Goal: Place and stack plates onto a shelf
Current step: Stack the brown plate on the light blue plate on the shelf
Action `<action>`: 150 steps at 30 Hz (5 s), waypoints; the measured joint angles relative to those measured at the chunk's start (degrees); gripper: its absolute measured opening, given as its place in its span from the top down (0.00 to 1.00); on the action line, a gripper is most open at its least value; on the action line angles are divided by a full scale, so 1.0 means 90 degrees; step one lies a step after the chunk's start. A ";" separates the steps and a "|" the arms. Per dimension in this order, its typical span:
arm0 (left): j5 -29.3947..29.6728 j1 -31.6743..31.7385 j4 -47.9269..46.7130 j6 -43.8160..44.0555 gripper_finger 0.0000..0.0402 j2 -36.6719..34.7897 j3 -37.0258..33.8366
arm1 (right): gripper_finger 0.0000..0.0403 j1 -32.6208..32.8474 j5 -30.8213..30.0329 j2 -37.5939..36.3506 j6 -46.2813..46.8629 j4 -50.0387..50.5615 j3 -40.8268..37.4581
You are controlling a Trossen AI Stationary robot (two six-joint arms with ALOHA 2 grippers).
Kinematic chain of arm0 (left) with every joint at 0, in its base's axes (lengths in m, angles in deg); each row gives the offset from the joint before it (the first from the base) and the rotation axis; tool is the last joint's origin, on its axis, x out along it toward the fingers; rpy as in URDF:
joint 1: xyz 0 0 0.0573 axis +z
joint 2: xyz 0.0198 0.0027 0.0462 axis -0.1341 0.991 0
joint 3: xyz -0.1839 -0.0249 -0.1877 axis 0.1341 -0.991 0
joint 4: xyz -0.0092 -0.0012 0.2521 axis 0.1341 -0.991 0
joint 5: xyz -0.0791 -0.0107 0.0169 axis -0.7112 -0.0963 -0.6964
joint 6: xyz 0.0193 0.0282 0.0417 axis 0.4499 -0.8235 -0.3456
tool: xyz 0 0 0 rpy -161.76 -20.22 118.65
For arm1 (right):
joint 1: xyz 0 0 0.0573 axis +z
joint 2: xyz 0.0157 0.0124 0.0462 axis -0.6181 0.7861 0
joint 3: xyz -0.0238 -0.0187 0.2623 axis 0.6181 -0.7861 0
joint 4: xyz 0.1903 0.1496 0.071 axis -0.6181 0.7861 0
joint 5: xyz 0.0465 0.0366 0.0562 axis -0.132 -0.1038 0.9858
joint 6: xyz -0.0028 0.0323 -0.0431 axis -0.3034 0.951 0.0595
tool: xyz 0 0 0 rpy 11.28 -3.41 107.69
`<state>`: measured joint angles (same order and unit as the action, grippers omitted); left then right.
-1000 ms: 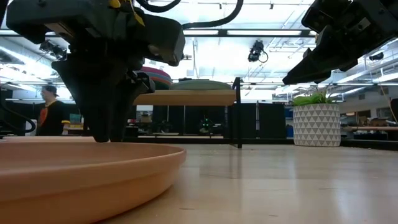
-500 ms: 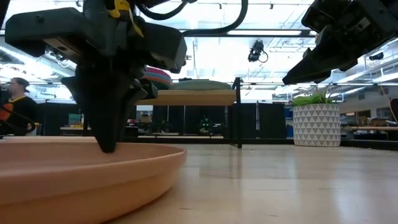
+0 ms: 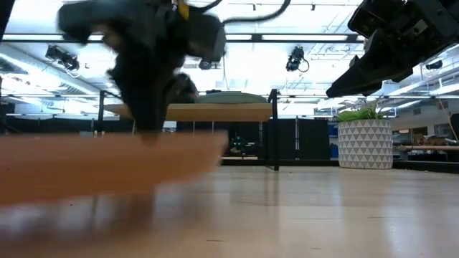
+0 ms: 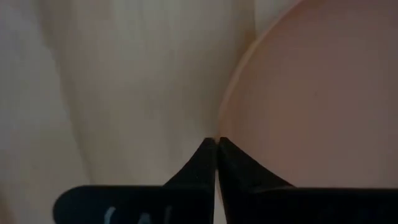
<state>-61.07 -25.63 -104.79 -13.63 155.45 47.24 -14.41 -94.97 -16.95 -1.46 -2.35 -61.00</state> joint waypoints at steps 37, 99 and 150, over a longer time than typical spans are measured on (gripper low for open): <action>0.0211 0.4840 -0.2363 -0.2593 0.98 0.0166 0.6097 | 0.64 -0.0206 0.0184 0.0000 -0.0114 -0.0043 0.0000; -0.1232 0.4916 -0.2513 -0.4357 0.59 0.1314 0.5941 | 0.64 -0.0209 0.0205 0.0000 -0.0280 -0.0076 0.0000; 0.2536 0.2670 -0.2748 -0.3614 0.59 0.1273 0.4508 | 0.64 -0.0204 0.0203 0.0000 -0.0262 -0.0120 0.0000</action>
<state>-38.24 -1.60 -129.53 -46.15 166.91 87.81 -16.24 -93.15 -16.95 -3.82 -3.44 -61.00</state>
